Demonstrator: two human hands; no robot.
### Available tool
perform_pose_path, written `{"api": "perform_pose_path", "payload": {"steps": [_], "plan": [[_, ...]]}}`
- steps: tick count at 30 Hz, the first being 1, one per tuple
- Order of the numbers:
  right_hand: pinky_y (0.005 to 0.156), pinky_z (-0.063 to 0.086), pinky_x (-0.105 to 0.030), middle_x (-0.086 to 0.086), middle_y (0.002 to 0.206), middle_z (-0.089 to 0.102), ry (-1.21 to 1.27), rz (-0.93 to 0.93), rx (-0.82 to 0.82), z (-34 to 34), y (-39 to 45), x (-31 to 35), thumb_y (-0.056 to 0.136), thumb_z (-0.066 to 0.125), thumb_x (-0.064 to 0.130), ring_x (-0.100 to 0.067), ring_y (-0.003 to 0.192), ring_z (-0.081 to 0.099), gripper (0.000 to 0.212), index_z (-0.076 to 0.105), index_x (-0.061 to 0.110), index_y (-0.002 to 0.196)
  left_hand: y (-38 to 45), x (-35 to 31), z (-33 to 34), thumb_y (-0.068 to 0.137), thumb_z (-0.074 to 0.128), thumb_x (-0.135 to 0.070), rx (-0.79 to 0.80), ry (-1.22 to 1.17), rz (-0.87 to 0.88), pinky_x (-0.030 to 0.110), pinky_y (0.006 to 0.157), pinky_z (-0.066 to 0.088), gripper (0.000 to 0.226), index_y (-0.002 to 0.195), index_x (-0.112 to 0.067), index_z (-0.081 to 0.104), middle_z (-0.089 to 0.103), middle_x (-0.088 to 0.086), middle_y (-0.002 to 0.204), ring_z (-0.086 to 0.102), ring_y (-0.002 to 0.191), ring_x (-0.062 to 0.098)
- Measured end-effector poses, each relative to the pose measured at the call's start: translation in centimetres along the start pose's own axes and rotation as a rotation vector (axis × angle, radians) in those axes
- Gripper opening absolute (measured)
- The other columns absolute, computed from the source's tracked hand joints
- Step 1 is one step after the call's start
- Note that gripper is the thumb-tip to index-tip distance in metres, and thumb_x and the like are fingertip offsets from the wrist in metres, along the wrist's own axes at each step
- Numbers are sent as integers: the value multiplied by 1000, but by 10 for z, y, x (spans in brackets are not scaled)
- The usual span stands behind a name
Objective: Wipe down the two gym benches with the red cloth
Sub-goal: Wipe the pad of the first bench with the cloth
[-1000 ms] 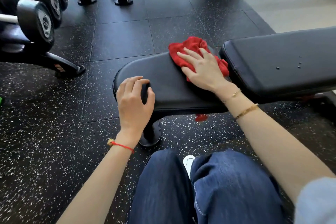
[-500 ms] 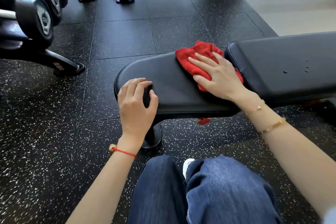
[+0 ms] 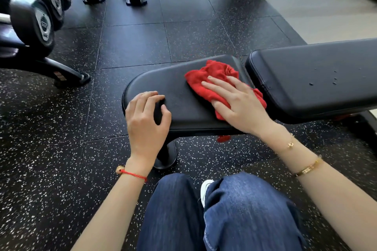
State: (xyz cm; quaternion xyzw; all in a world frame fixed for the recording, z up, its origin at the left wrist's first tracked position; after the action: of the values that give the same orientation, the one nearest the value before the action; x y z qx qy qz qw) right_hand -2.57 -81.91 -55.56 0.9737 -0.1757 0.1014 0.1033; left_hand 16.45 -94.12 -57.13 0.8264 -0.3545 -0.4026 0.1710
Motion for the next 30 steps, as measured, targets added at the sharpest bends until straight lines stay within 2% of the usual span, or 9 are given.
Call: {"api": "perform_pose_path", "payload": {"steps": [3,7,10,15,19,22,25,30], "plan": [[120,15,-39,13,155,34,-11,120,-20,-3,34,-36,98,46,36,-26,142,29,48,40,38,145,0,0,0,90,62,-15,2,3,-9,39,109,39,19,107,-11,70,68,2,117,58,117,25],[120,13,-41,15,158,27,-37,265,42,6,86,-47,98,42,41,-31,144,23,49,35,41,147,-1,-2,0,90,62,-15,8,-2,-14,39,109,39,19,107,-11,70,67,2,117,58,117,25],[120,13,-42,15,158,26,-52,137,82,17,86,-13,98,42,42,-31,144,22,50,33,43,147,0,-1,0,90,61,-15,3,4,-1,40,109,39,20,107,-10,70,67,3,117,58,116,26],[120,16,-43,17,155,32,4,-97,86,10,16,16,95,45,40,-25,144,26,52,37,41,146,0,-1,0,89,61,-15,0,6,3,40,109,39,20,107,-11,70,67,3,117,58,116,26],[121,17,-40,16,154,34,27,-41,25,-6,-4,-19,95,43,38,-22,142,30,50,40,39,145,-1,-1,1,90,61,-16,11,5,-5,41,109,39,20,108,-11,70,67,3,118,58,117,26],[122,12,-39,12,156,32,30,90,12,-5,31,-45,98,46,33,-26,143,27,47,40,37,145,-1,-1,0,91,61,-15,29,1,-13,41,110,39,20,108,-10,69,66,3,119,57,118,26],[121,11,-41,13,158,27,6,200,46,3,75,-47,99,42,37,-31,146,21,48,36,40,146,1,-2,0,91,62,-14,62,-18,-29,45,110,39,20,109,-10,69,66,4,120,56,119,27],[121,10,-44,15,157,28,15,-26,113,23,76,25,98,45,37,-32,146,20,50,35,41,147,-6,6,-10,92,64,-17,73,-4,-39,51,110,37,22,113,-9,69,66,4,123,54,123,29]]}}
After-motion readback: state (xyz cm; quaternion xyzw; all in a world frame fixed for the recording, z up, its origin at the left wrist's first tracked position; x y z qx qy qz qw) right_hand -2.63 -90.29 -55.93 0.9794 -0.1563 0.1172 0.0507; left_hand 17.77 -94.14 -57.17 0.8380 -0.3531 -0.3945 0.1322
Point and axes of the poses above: each hand's wrist, its own y-axis towards the middle knuckle, its own z-axis out of the palm, x = y × z, the point moved 8 cm from there along y, towards the middle knuckle
